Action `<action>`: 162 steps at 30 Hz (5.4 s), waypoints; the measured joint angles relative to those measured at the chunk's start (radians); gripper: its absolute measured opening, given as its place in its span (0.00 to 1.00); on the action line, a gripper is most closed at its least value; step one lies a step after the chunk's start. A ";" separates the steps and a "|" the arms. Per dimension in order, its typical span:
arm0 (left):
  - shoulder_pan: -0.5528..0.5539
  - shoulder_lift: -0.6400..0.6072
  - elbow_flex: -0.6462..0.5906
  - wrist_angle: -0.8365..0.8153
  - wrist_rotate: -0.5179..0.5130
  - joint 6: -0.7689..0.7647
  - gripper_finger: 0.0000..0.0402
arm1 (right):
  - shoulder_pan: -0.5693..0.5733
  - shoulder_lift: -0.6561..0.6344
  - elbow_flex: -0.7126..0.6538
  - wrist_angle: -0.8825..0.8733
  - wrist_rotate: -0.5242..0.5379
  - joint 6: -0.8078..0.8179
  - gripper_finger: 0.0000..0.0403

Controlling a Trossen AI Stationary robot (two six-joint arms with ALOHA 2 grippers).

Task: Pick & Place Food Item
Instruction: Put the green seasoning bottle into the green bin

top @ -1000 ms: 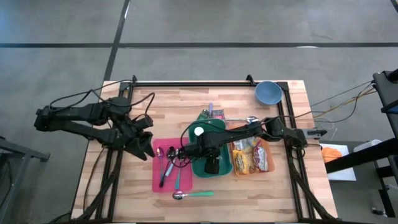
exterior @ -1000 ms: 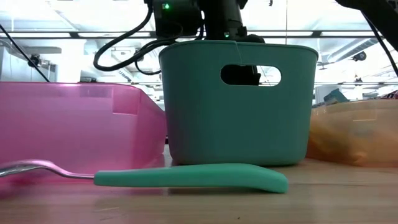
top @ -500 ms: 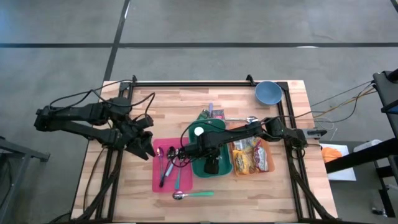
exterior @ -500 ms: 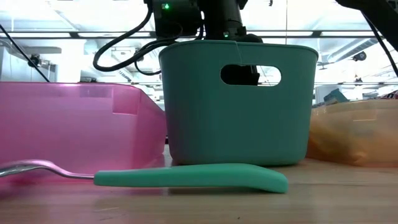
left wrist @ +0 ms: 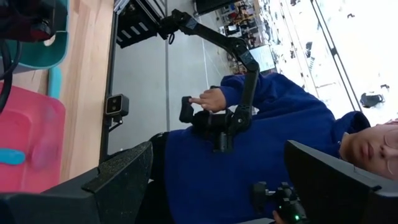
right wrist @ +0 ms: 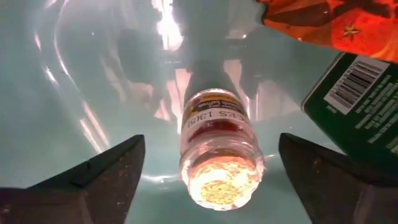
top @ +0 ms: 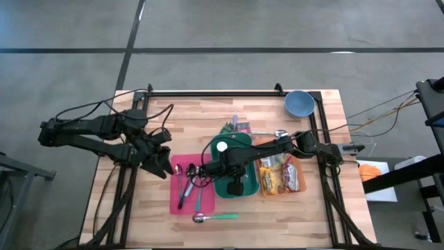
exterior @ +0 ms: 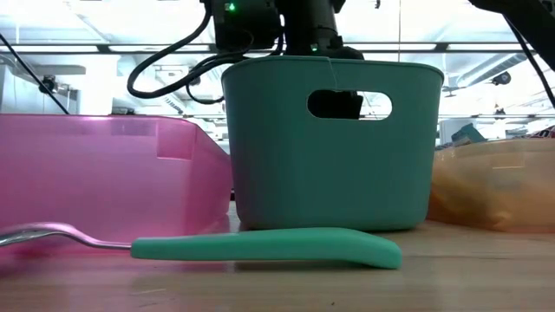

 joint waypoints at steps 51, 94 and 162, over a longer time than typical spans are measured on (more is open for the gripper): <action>-0.026 0.137 0.000 -0.054 -0.152 0.188 0.90 | 0.080 -0.235 0.361 -0.219 0.298 0.365 0.95; 0.334 0.586 0.331 -0.233 -0.483 -0.077 0.90 | 0.330 -0.705 -0.139 -0.235 0.643 0.833 0.95; 0.442 1.131 0.537 -0.307 -0.744 0.455 0.90 | 0.330 -0.843 -0.291 -0.202 0.674 1.200 0.95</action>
